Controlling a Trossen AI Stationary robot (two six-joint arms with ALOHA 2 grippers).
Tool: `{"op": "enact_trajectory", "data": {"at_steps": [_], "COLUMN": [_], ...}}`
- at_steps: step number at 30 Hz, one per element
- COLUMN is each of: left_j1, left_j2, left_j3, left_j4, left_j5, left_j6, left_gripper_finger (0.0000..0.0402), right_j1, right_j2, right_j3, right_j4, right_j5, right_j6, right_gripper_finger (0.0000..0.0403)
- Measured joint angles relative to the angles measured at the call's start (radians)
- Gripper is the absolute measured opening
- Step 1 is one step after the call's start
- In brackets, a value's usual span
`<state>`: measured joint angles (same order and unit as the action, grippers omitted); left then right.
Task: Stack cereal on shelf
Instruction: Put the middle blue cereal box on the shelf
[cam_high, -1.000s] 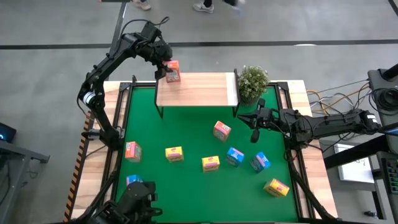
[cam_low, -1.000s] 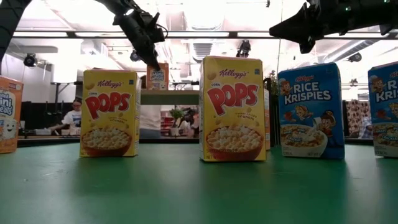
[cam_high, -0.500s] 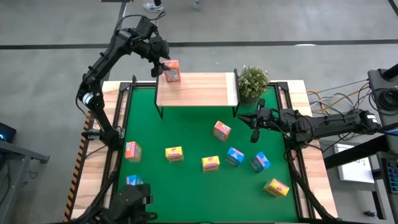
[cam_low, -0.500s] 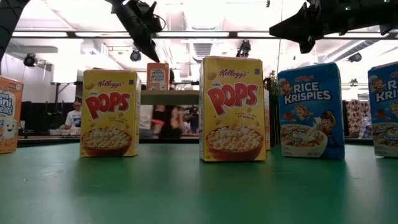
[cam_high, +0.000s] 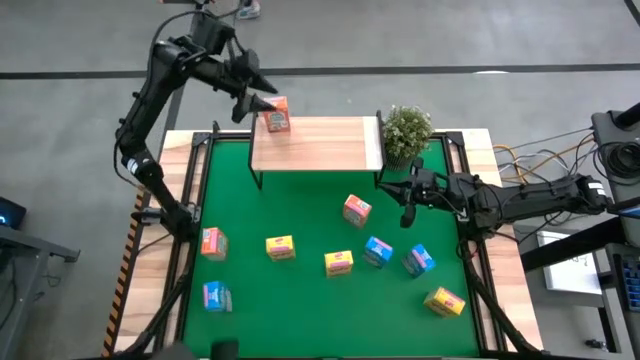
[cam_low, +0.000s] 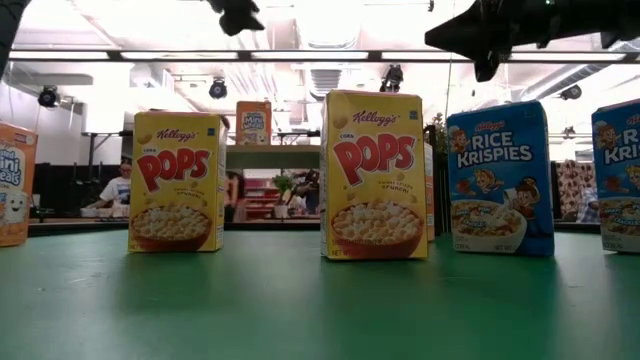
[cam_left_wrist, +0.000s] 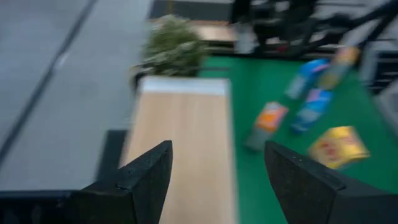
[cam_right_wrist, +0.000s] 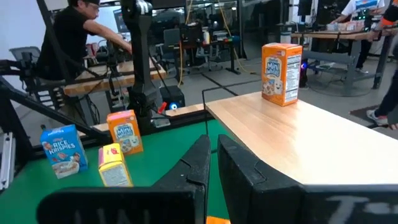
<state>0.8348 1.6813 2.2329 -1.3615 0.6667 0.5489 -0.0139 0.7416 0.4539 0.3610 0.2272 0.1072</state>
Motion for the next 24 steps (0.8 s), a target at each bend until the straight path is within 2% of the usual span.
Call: {"op": "enact_trajectory", "data": {"at_steps": [4,7,10,12,18,24], "left_j1": [-0.138,-0.264,-0.390,-0.464,-0.638,-0.795], "left_j2": [-0.068,-0.149,-0.246,-0.320,-0.555,-0.736], "left_j3": [-0.107,-0.250,-0.425,-0.546,-0.919,-1.276], "left_j4": [0.049,0.167,0.320,0.412,0.730,1.137], "left_j5": [-0.001,-0.100,-0.285,-0.355,-0.379,-0.508], "left_j6": [-0.071,-0.151,-0.245,-0.279,-0.449,-0.559], "left_gripper_finger": [0.0223,0.0216,0.0211,0.0209,0.0208,0.0208], "right_j1": [0.001,0.001,0.001,0.001,0.002,0.042], "right_j2": [0.062,0.105,0.143,0.165,0.232,0.322], "right_j3": [0.060,0.128,0.204,0.257,0.402,0.527], "right_j4": [-0.059,-0.165,-0.292,-0.399,-0.640,-0.819], "right_j5": [-0.003,-0.003,-0.003,-0.022,-0.112,-0.131], "right_j6": [0.006,0.032,0.084,0.108,0.178,0.212], "right_gripper_finger": [0.0022,0.0022,0.0022,0.0022,0.0022,0.0022]}}
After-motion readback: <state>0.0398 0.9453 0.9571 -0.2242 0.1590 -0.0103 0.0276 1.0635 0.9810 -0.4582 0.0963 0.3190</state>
